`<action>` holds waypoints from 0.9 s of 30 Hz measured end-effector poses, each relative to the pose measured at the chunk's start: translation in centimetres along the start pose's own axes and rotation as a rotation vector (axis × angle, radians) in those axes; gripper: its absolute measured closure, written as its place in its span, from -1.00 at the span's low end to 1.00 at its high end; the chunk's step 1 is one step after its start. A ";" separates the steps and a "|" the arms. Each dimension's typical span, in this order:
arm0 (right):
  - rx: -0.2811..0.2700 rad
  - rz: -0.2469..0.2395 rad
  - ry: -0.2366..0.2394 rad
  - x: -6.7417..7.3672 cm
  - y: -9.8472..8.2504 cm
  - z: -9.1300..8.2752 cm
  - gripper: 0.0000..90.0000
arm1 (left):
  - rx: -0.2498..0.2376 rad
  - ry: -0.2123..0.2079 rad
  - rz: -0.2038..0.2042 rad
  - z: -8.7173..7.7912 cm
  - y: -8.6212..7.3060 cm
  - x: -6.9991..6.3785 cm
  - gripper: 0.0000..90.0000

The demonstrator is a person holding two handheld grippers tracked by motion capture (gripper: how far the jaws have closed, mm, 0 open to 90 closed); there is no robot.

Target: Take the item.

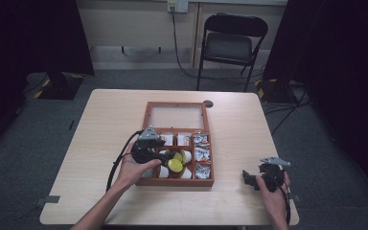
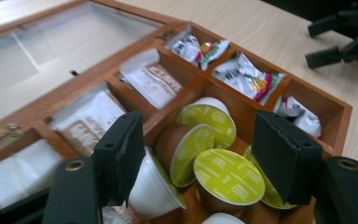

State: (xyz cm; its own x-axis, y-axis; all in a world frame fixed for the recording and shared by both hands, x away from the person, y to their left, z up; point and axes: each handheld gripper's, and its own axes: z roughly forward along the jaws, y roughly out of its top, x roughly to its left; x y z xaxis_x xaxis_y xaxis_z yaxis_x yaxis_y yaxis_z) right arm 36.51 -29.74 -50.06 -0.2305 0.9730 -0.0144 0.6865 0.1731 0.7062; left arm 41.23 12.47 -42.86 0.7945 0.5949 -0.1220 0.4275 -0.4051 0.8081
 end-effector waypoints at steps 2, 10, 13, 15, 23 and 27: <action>0.000 0.000 0.000 0.0 0.0 0.0 -1.00 | 0.013 -0.004 0.002 0.3 0.0 -0.1 -0.24; 0.000 0.000 0.000 0.0 0.0 0.0 -1.00 | 0.071 -0.034 0.042 1.0 -0.4 -0.9 -0.16; 0.000 0.000 0.000 0.0 0.0 0.0 -1.00 | 0.099 -0.039 0.054 1.4 -0.6 -1.1 -0.16; 0.000 0.000 0.000 0.0 0.0 0.0 -1.00 | 0.115 -0.042 0.067 1.7 -0.7 -1.4 -0.15; 0.000 0.000 0.000 0.0 0.0 0.0 -1.00 | 0.152 -0.050 0.081 2.3 -1.0 -1.5 -0.10; 0.000 0.000 0.000 0.0 0.0 0.0 -1.00 | 0.165 -0.051 0.080 2.5 -1.1 -1.6 -0.13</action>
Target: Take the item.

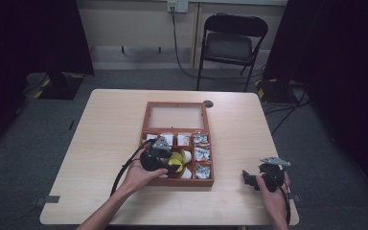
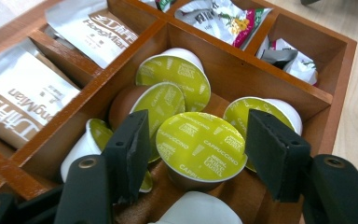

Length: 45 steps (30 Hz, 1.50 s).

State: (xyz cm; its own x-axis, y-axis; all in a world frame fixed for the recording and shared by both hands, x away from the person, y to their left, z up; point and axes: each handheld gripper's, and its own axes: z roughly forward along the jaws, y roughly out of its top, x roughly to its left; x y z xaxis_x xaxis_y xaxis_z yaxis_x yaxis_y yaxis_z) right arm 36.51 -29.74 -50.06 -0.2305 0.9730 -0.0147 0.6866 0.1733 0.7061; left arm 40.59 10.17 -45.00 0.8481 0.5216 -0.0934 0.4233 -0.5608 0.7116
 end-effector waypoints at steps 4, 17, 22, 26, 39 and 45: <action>0.000 0.000 0.000 0.0 0.0 0.0 -1.00 | 0.037 -0.011 0.006 0.5 0.0 0.0 -0.16; 0.000 0.000 -0.001 0.0 -0.1 -0.1 -1.00 | 0.123 -0.027 0.039 1.5 0.1 -0.5 -0.24; 0.001 0.000 -0.001 0.0 -0.1 -0.1 -1.00 | 0.151 -0.036 0.060 1.7 0.1 -0.6 -0.24; 0.001 0.000 -0.001 0.0 -0.1 -0.1 -1.00 | 0.163 -0.031 0.066 1.8 0.1 -0.6 -0.24; 0.000 0.000 -0.001 0.0 -0.1 -0.1 -1.00 | 0.190 -0.011 0.057 2.3 0.3 -0.7 -0.18; 0.001 0.000 -0.001 0.0 -0.1 -0.1 -1.00 | 0.184 -0.004 0.056 2.2 0.3 -0.7 -0.11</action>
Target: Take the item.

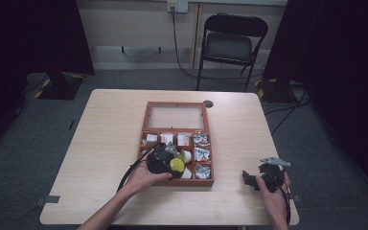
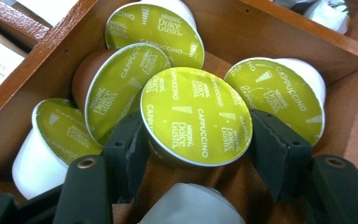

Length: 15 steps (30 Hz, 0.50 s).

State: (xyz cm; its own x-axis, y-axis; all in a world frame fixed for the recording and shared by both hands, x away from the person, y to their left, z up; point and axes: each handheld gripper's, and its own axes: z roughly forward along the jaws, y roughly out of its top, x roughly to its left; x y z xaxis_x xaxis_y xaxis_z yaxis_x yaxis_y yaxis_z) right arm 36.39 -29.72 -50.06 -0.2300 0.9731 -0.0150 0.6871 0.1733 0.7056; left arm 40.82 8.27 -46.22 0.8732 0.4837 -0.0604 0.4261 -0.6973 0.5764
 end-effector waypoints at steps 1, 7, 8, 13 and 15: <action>0.000 -0.001 0.000 0.0 0.0 0.0 -1.00 | 0.000 0.000 0.000 0.0 0.0 0.0 -0.11; -0.001 0.000 0.000 0.0 0.0 0.0 -1.00 | -0.019 0.008 0.005 -0.2 -0.1 0.0 -0.10; 0.000 0.000 0.000 0.0 0.0 0.0 -1.00 | -0.022 0.011 0.003 -0.2 -0.1 -0.1 -0.10; 0.000 0.000 0.000 0.0 0.0 0.0 -1.00 | -0.044 0.011 -0.004 -0.4 -0.2 0.0 -0.10; 0.000 0.000 0.000 0.0 0.0 0.0 -1.00 | -0.050 0.012 -0.010 -0.4 -0.2 0.0 -0.10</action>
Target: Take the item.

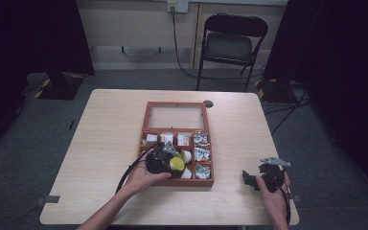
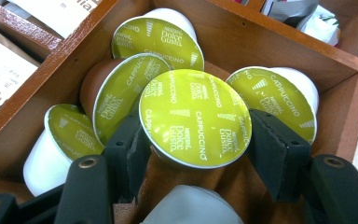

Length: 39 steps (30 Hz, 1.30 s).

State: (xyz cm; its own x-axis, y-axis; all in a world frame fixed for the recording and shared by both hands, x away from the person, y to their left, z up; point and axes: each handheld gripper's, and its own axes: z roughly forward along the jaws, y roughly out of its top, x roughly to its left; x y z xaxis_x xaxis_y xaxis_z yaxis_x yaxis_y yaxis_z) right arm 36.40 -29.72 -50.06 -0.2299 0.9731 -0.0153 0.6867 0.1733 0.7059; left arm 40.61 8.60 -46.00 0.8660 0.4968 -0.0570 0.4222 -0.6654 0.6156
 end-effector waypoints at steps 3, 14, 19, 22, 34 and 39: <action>0.000 0.000 0.000 0.0 0.0 0.0 -1.00 | -0.010 0.003 0.005 -0.2 0.0 0.1 -0.10; 0.000 0.000 0.000 0.0 0.0 0.0 -1.00 | -0.061 0.030 0.011 -1.2 0.0 -0.1 -0.10; 0.000 0.000 0.000 0.0 0.0 0.0 -1.00 | -0.083 0.035 -0.005 -1.7 -0.1 0.3 -0.10; 0.000 0.000 0.000 0.0 0.0 0.0 -1.00 | -0.089 0.035 -0.012 -1.8 -0.2 0.3 -0.10; 0.000 0.000 0.000 0.0 0.0 0.0 -1.00 | -0.127 0.034 -0.017 -2.3 0.0 0.3 -0.10; 0.000 0.000 0.000 0.0 0.0 0.0 -1.00 | -0.139 0.044 -0.019 -2.8 0.0 0.5 -0.10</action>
State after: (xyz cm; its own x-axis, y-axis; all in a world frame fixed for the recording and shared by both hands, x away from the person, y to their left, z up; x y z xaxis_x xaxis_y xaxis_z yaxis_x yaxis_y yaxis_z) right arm 36.40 -29.72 -50.06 -0.2302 0.9730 -0.0151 0.6869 0.1735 0.7058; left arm 40.26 10.38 -43.88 0.8442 0.5347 -0.0372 0.3949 -0.5736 0.7176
